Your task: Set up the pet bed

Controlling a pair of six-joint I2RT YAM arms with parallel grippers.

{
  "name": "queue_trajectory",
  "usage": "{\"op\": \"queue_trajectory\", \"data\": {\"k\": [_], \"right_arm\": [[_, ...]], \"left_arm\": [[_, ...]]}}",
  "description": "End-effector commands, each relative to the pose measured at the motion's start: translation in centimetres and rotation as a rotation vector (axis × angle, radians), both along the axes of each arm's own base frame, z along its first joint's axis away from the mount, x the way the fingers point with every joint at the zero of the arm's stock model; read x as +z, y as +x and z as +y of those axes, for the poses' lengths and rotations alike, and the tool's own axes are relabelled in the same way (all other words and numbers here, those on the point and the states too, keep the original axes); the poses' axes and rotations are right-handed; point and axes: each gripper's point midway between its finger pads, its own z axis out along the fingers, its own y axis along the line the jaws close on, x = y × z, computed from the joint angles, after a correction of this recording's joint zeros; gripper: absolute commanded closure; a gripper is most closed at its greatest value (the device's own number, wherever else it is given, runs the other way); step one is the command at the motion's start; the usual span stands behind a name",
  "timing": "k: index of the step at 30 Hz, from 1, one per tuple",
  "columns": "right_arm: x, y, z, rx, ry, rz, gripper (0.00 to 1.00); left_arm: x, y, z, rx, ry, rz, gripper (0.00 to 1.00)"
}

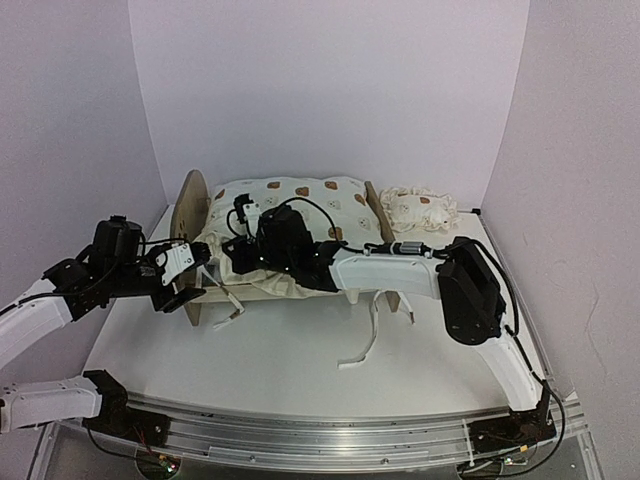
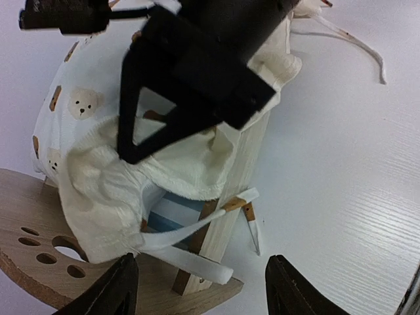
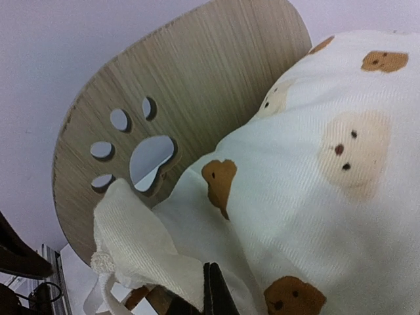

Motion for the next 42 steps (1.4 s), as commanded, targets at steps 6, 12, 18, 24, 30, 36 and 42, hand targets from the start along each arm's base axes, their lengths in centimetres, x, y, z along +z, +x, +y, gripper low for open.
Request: {"op": "queue_trajectory", "data": {"k": [6,12,18,24,30,36,42], "right_arm": [[-3.6,-0.1,-0.7,-0.031,-0.145,0.059,1.0],[0.5,-1.6,-0.4,0.069,-0.11,0.016,0.72],[6.5,-3.9,-3.1,0.128,-0.078,0.004,0.54],[6.9,-4.3,-9.5,0.005,-0.169,0.047,0.48],[4.6,-5.3,-13.2,-0.06,-0.227,0.09,0.47],[3.4,-5.7,-13.6,-0.06,-0.238,0.12,0.47],[3.6,-6.0,-13.5,-0.04,-0.237,0.111,0.48]], "left_arm": [[5.0,-2.0,-1.9,-0.107,-0.146,-0.002,0.52],[2.0,0.9,-0.8,-0.002,-0.018,0.018,0.69],[2.4,0.2,-2.5,-0.141,0.0,0.034,0.71],[0.2,-2.0,-2.7,-0.239,0.052,0.13,0.69],[-2.6,-1.0,0.2,-0.256,0.321,0.03,0.7],[-2.6,-0.5,0.6,-0.389,0.472,-0.315,0.47],[-3.5,1.0,0.8,-0.334,0.496,-0.426,0.44]]}}
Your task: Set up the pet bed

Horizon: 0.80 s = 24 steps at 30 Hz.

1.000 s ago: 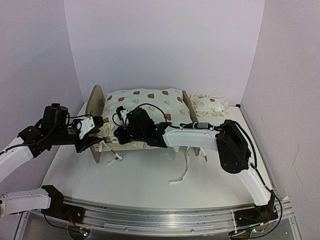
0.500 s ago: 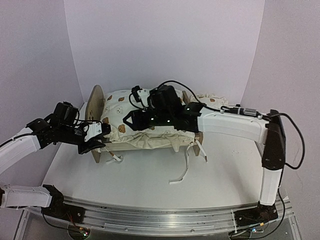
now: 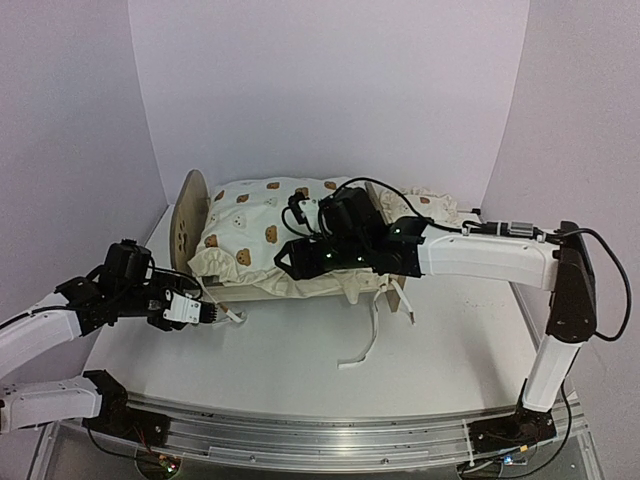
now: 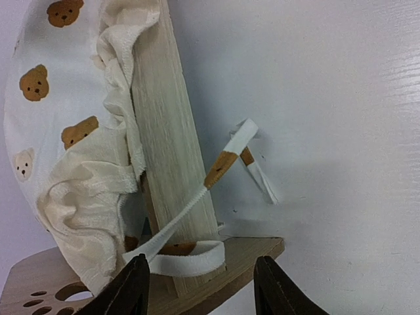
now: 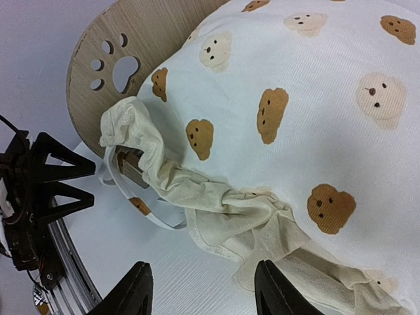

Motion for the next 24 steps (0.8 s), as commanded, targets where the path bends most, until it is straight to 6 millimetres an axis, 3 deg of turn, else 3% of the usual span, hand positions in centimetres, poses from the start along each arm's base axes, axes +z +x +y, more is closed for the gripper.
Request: {"op": "queue_trajectory", "data": {"k": [1,8,13,17,21,24], "right_arm": [[1.3,-0.1,0.1,0.003,0.03,-0.021,0.48],[1.6,-0.3,-0.3,0.005,0.03,-0.039,0.48],[1.8,-0.2,-0.6,0.001,0.025,-0.057,0.49],[2.0,-0.1,-0.7,-0.001,0.022,-0.068,0.48],[2.0,0.0,-0.8,-0.002,0.021,-0.072,0.48],[2.1,-0.1,-0.8,0.001,0.022,-0.072,0.48]], "left_arm": [[1.8,2.3,-0.4,-0.011,0.005,-0.188,0.45],[1.1,3.6,-0.4,0.033,-0.001,-0.204,0.72],[1.4,4.0,-0.5,0.051,-0.019,-0.19,0.98],[2.0,5.1,-0.3,0.079,-0.007,-0.235,1.0],[4.9,7.8,0.2,0.163,-0.017,-0.359,1.0],[5.9,8.9,0.4,0.198,-0.008,-0.405,1.0]]}}
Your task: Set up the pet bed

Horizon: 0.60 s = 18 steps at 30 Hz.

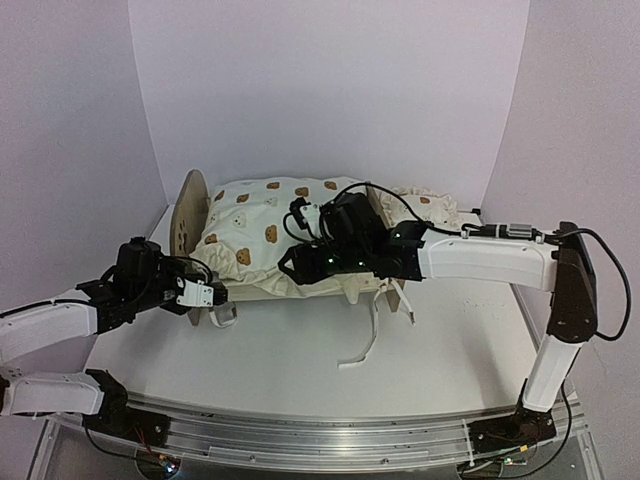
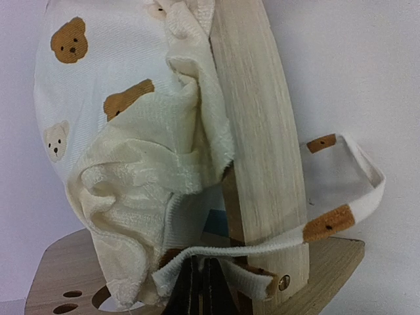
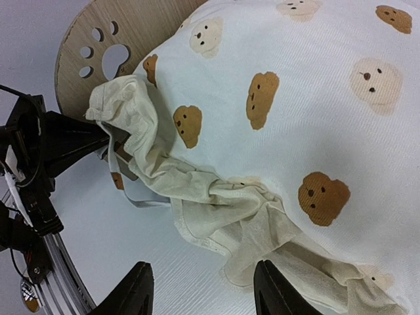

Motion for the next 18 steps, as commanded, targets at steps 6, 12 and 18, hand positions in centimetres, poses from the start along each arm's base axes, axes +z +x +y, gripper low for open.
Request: {"op": "queue_trajectory", "data": {"k": [6,12,18], "right_arm": [[3.5,-0.1,-0.5,-0.004,0.061,-0.061,0.48],[3.5,-0.8,-0.1,0.031,0.076,-0.04,0.48],[2.9,-1.3,-0.4,0.039,0.074,-0.018,0.48]], "left_arm": [[4.8,3.7,0.5,0.075,0.015,-0.249,1.0],[1.9,3.5,0.7,0.123,0.012,-0.057,0.87],[2.7,-1.6,-1.1,0.047,-0.112,0.317,0.47]]}}
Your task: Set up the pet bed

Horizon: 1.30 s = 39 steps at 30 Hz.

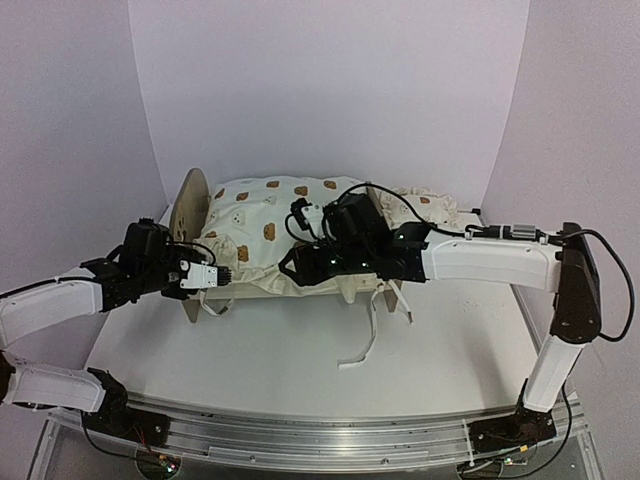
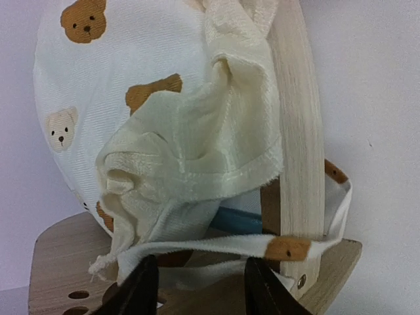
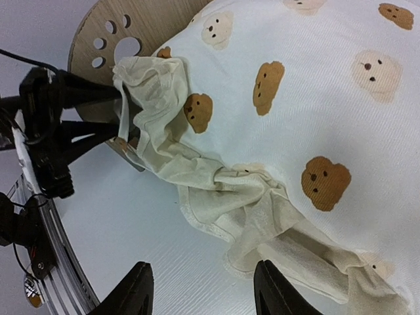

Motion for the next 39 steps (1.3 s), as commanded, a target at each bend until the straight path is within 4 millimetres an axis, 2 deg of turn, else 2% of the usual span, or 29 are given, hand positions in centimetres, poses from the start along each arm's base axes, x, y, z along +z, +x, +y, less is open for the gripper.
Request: {"op": "queue_trajectory", "data": {"k": [1,2,5,9,11,13,18,20,24,29,33,36,39], "right_arm": [[2.5,-0.9,-0.2,0.021,0.061,-0.016,0.48],[2.5,-0.9,-0.2,0.024,0.063,-0.014,0.48],[2.5,-1.1,0.1,0.039,0.068,-0.006,0.48],[2.5,-1.4,0.2,0.053,0.072,0.001,0.48],[2.4,-1.4,0.0,0.051,0.07,0.002,0.48],[2.3,-1.5,-0.3,0.043,0.068,0.006,0.48],[1.8,-1.7,-0.6,0.037,0.068,0.021,0.48],[1.7,-1.8,-0.8,0.034,0.065,0.021,0.48],[1.5,-1.8,-1.3,0.021,0.061,0.013,0.47],[1.1,-1.8,-1.4,0.02,0.059,0.018,0.47],[0.7,-2.0,-1.2,0.028,0.065,0.027,0.47],[0.2,-2.3,-1.2,0.04,0.064,0.038,0.48],[-0.4,-2.6,-1.2,0.053,0.065,0.049,0.47]], "left_arm": [[1.6,-5.0,-1.2,-0.055,-0.123,0.313,0.4],[1.4,-6.1,-1.2,-0.07,-0.125,0.367,0.34],[1.2,-8.2,-1.0,-0.1,-0.106,0.457,0.26],[0.9,-12.2,-1.1,-0.211,-0.065,0.636,0.21],[1.2,-12.6,-1.6,-0.231,-0.084,0.67,0.2],[2.2,-10.9,-2.6,-0.213,-0.143,0.63,0.22],[4.0,-5.2,-5.7,-0.087,-0.319,0.554,0.34],[3.5,-3.3,-6.0,-0.035,-0.321,0.546,0.35],[0.4,-1.4,-5.5,0.0,-0.221,0.526,0.32],[-0.6,1.4,-6.1,0.026,-0.184,0.496,0.28],[-2.8,1.9,-6.0,0.05,-0.136,0.548,0.3],[-5.4,0.5,-5.6,0.04,-0.088,0.632,0.39],[-7.1,-0.6,-5.2,0.038,-0.06,0.683,0.45]]}}
